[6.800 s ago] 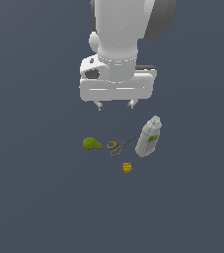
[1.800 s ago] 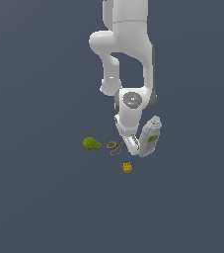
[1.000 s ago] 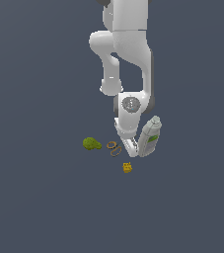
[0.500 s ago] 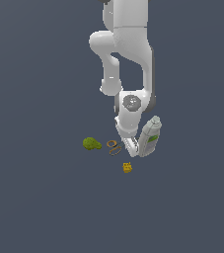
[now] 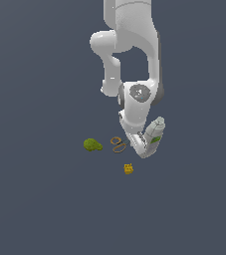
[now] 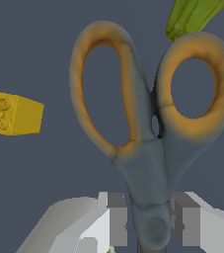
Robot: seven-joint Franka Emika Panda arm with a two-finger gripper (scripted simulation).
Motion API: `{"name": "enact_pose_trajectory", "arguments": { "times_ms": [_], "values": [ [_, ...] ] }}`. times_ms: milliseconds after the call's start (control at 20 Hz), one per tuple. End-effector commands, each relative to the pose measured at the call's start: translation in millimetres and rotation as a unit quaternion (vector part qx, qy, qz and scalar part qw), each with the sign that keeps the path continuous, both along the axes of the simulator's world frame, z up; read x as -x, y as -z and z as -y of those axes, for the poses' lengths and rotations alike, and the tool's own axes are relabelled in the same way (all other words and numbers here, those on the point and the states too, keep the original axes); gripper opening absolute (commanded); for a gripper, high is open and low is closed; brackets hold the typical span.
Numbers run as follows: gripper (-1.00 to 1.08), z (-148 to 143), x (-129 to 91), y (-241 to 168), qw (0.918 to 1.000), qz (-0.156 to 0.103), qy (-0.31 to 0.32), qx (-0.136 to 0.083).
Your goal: Pick up a designated object from a clutter of objects.
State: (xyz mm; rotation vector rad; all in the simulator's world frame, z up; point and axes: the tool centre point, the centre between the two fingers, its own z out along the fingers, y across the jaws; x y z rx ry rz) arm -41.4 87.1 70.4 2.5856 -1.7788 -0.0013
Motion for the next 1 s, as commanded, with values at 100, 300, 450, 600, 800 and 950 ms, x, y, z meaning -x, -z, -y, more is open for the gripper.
{"name": "enact_pose_trajectory", "arguments": {
  "times_ms": [100,300,450,600,800,950],
  "values": [
    [-1.0,-12.0,-7.1,-40.6,1.0,0.001,-0.001,0.0],
    [-1.0,-23.3,-13.5,-79.9,1.0,0.001,-0.001,0.0],
    [-1.0,-31.6,-18.4,-109.1,1.0,0.002,-0.001,0.0],
    [-1.0,-39.8,-23.5,-138.2,1.0,0.002,-0.001,0.0],
    [-1.0,-51.1,-30.4,-177.1,1.0,0.002,-0.002,0.0],
    [-1.0,-59.5,-35.9,-206.2,1.0,0.002,-0.002,0.0]
  ]
}}
